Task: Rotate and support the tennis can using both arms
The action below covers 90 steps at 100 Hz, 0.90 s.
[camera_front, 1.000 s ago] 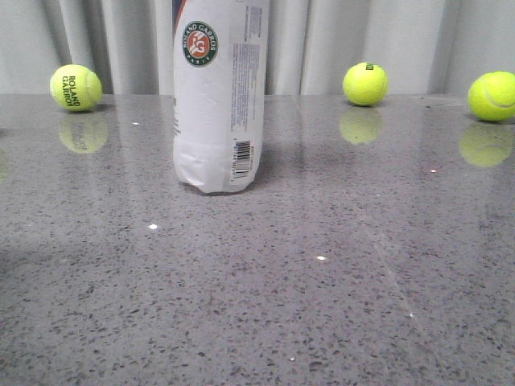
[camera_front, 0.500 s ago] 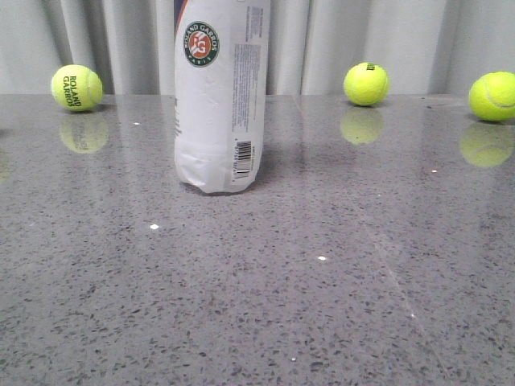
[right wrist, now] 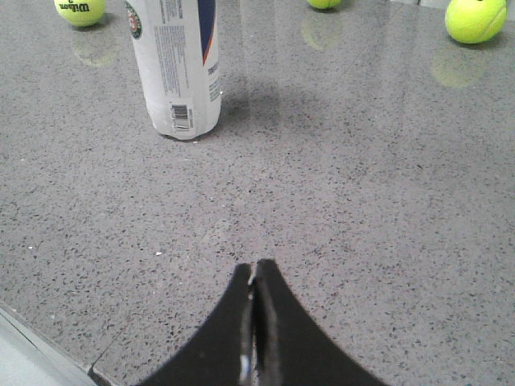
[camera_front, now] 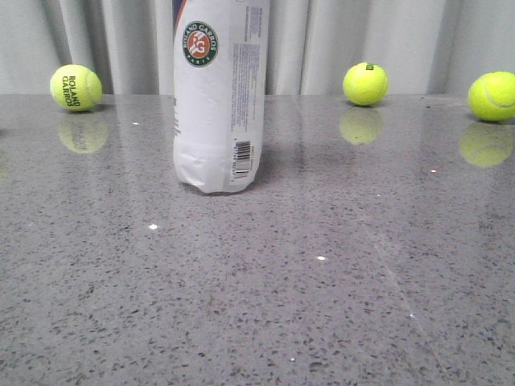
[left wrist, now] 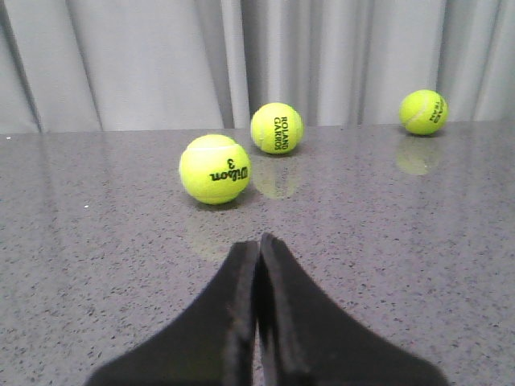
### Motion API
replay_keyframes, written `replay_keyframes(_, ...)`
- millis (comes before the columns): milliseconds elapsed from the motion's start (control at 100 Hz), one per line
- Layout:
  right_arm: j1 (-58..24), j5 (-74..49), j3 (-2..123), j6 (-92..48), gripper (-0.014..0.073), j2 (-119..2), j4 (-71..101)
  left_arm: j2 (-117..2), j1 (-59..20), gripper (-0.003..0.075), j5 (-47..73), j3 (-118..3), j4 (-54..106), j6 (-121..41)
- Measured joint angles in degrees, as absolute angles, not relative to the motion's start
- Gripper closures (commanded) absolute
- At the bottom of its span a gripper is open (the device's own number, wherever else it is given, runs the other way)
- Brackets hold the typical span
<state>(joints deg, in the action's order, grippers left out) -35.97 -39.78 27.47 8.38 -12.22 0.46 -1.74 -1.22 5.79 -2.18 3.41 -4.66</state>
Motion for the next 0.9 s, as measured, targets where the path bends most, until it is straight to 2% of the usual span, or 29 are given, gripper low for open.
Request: replay_keyframes(900,-36.0,-39.8,27.5,8.4,0.066,-12.2,0.5,0.2,-0.7,0.074,4.8,-0.1,2.3,-4.5)
